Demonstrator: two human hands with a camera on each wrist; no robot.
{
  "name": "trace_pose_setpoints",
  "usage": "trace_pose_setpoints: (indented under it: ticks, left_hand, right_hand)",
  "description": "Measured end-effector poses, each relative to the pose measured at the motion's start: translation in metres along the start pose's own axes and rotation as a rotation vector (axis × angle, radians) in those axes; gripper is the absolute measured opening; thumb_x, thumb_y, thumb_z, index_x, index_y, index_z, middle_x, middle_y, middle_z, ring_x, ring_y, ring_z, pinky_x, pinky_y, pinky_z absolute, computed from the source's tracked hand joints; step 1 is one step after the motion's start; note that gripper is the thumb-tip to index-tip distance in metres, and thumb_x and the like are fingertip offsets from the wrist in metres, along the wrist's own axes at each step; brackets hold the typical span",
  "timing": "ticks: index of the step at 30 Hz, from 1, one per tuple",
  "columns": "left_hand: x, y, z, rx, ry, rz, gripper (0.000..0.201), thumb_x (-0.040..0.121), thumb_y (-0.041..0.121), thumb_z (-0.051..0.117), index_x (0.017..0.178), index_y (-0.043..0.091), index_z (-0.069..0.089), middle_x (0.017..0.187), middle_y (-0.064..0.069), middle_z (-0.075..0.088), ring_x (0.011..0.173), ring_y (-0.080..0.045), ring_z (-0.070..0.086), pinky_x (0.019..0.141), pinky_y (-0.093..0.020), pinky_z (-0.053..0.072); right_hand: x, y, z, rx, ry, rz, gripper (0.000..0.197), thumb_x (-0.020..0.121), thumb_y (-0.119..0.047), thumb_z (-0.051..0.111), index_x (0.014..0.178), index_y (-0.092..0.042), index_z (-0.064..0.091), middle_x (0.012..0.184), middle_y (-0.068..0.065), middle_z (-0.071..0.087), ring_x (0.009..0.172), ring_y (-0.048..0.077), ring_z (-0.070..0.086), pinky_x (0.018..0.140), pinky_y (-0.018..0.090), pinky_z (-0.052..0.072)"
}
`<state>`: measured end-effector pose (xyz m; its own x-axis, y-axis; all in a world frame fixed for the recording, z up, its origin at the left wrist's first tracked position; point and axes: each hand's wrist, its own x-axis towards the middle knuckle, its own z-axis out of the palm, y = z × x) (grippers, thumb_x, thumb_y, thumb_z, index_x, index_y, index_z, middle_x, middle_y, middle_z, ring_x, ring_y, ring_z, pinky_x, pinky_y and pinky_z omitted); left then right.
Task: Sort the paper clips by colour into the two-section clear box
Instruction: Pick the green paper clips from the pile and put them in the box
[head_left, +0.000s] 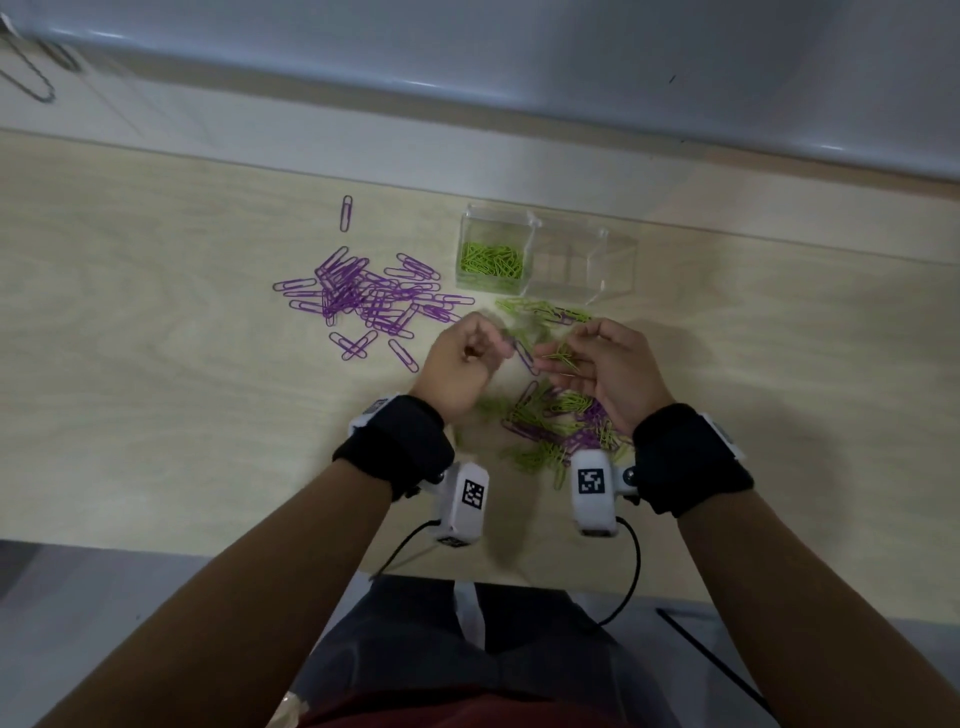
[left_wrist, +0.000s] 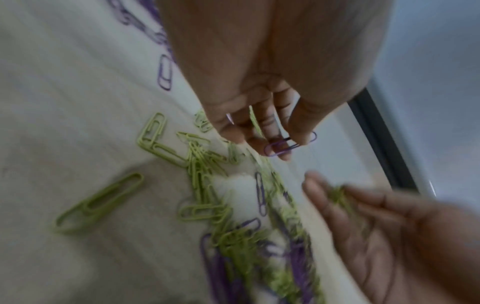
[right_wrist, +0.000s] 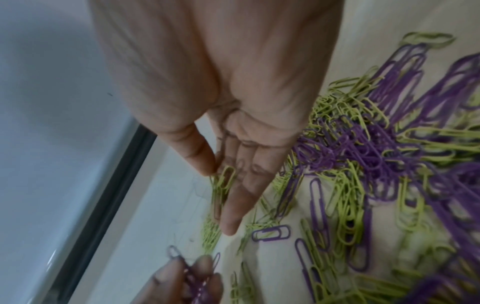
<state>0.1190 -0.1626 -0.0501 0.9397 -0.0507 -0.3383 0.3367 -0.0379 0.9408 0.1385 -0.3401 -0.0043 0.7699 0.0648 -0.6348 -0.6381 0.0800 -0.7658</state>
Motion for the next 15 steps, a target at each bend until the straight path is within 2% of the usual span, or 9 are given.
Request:
trace_pose_setpoints:
  ticks: [2, 4, 6, 7, 9, 11, 12, 13, 15]
  left_hand:
    - [-0.001, 0.005, -0.007, -0.222, 0.041, -0.060, 0.012, 0.093, 0.000, 0.050, 0.082, 0.005, 0.046, 0.063, 0.001, 0.060, 0.060, -0.013, 0.054, 0.056, -0.023, 0.039]
    - [0.001, 0.008, -0.019, -0.313, 0.124, -0.112, 0.009, 0.094, -0.002, 0.045, 0.087, 0.004, 0.045, 0.063, 0.002, 0.064, 0.057, -0.012, 0.057, 0.053, -0.025, 0.039]
    - [0.007, 0.011, -0.036, -0.352, 0.275, -0.116, 0.019, 0.093, -0.007, 0.042, 0.084, 0.010, 0.045, 0.064, -0.003, 0.063, 0.054, -0.009, 0.059, 0.050, -0.023, 0.043]
    - [0.011, 0.014, -0.045, -0.291, 0.352, -0.092, 0.021, 0.092, -0.008, 0.042, 0.084, 0.011, 0.047, 0.068, -0.007, 0.060, 0.055, -0.009, 0.059, 0.051, -0.022, 0.046]
    - [0.023, 0.016, -0.068, 0.121, 0.475, -0.010, 0.015, 0.089, 0.000, 0.049, 0.087, 0.013, 0.053, 0.076, -0.007, 0.060, 0.064, -0.014, 0.059, 0.062, -0.027, 0.049]
    - [0.031, 0.015, -0.088, 0.590, 0.497, 0.078, 0.009, 0.087, 0.009, 0.054, 0.088, 0.015, 0.060, 0.083, -0.003, 0.063, 0.077, -0.021, 0.058, 0.071, -0.028, 0.046]
    - [0.033, 0.015, -0.093, 0.765, 0.486, 0.135, 0.008, 0.085, 0.012, 0.056, 0.089, 0.015, 0.062, 0.089, -0.004, 0.064, 0.083, -0.027, 0.056, 0.075, -0.031, 0.045]
    - [0.033, 0.013, -0.094, 0.889, 0.458, 0.198, 0.009, 0.083, 0.015, 0.059, 0.090, 0.014, 0.064, 0.095, -0.007, 0.064, 0.089, -0.031, 0.054, 0.079, -0.034, 0.043]
    - [0.030, 0.011, -0.086, 0.943, 0.298, 0.313, 0.019, 0.079, 0.023, 0.065, 0.095, 0.013, 0.066, 0.102, -0.010, 0.062, 0.098, -0.034, 0.051, 0.086, -0.037, 0.041]
  right_hand:
    - [0.004, 0.003, 0.002, -0.102, 0.039, -0.028, 0.003, 0.094, -0.004, 0.051, 0.091, -0.005, 0.051, 0.092, 0.026, 0.069, 0.079, 0.037, 0.070, 0.062, 0.037, 0.058]
    - [0.008, 0.006, 0.007, -0.231, 0.070, -0.050, 0.006, 0.093, -0.001, 0.047, 0.097, -0.002, 0.052, 0.087, 0.023, 0.068, 0.073, 0.033, 0.067, 0.067, 0.046, 0.056]
    - [0.012, 0.008, 0.011, -0.337, 0.080, -0.047, 0.016, 0.093, 0.002, 0.042, 0.105, -0.001, 0.051, 0.082, 0.019, 0.065, 0.070, 0.030, 0.061, 0.063, 0.046, 0.054]
    - [0.014, 0.008, 0.014, -0.376, 0.082, -0.039, 0.019, 0.093, 0.003, 0.039, 0.106, -0.002, 0.052, 0.082, 0.018, 0.063, 0.069, 0.027, 0.058, 0.061, 0.043, 0.051]
    - [0.018, 0.011, 0.018, -0.514, 0.096, -0.040, 0.019, 0.093, 0.000, 0.038, 0.101, -0.008, 0.053, 0.085, 0.014, 0.060, 0.069, 0.023, 0.053, 0.060, 0.040, 0.049]
    - [0.022, 0.015, 0.020, -0.735, 0.079, -0.107, 0.009, 0.093, -0.012, 0.046, 0.096, -0.014, 0.054, 0.088, 0.008, 0.058, 0.071, 0.020, 0.052, 0.062, 0.038, 0.048]
    - [0.022, 0.017, 0.022, -0.828, 0.059, -0.144, 0.003, 0.093, -0.017, 0.051, 0.094, -0.015, 0.053, 0.089, 0.005, 0.057, 0.073, 0.018, 0.052, 0.064, 0.034, 0.045]
    - [0.022, 0.020, 0.024, -0.913, 0.048, -0.171, 0.007, 0.091, -0.021, 0.056, 0.092, -0.015, 0.052, 0.090, 0.002, 0.057, 0.075, 0.018, 0.053, 0.066, 0.031, 0.043]
    - [0.022, 0.026, 0.027, -1.029, 0.053, -0.210, 0.014, 0.087, -0.024, 0.062, 0.090, -0.014, 0.052, 0.087, 0.001, 0.058, 0.076, 0.019, 0.056, 0.066, 0.031, 0.044]
